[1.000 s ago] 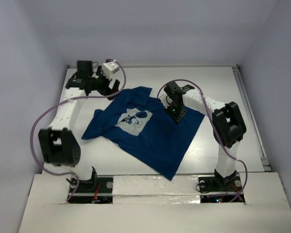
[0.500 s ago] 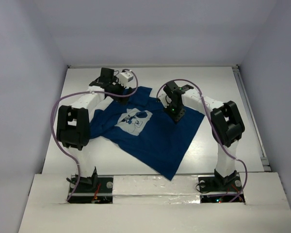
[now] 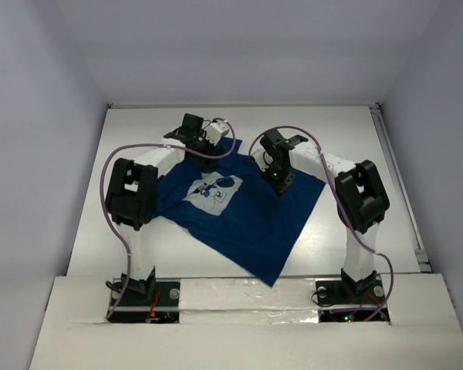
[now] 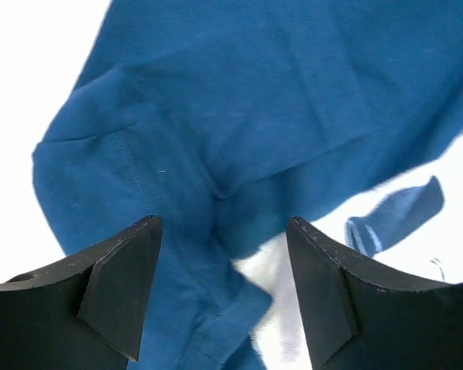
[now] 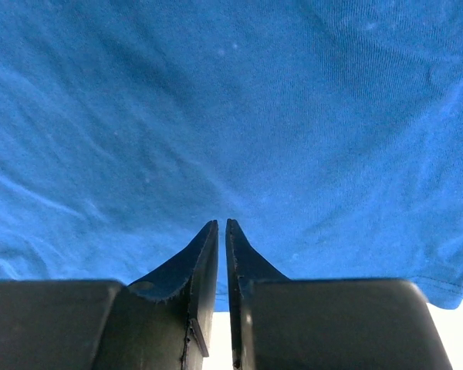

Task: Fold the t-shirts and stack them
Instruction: Flatten out the tshirt

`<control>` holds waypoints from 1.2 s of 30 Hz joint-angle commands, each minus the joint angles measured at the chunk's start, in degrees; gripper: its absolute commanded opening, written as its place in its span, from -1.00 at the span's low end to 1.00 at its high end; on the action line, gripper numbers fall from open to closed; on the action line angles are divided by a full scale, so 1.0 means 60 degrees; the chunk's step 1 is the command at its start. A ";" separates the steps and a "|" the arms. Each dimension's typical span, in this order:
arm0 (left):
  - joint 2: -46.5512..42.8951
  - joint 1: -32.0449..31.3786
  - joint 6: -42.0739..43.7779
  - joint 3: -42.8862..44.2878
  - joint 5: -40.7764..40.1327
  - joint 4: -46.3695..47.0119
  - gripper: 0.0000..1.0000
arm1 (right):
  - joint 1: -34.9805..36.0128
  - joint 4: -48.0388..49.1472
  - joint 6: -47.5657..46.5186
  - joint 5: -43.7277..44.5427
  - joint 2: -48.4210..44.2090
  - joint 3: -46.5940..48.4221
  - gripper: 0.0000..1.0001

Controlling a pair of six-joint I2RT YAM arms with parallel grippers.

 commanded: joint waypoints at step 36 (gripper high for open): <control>0.0631 0.0753 -0.0239 0.1886 -0.1789 0.0667 -1.00 | -0.0074 0.0552 -0.0120 -0.0050 0.0350 -0.0369 -1.00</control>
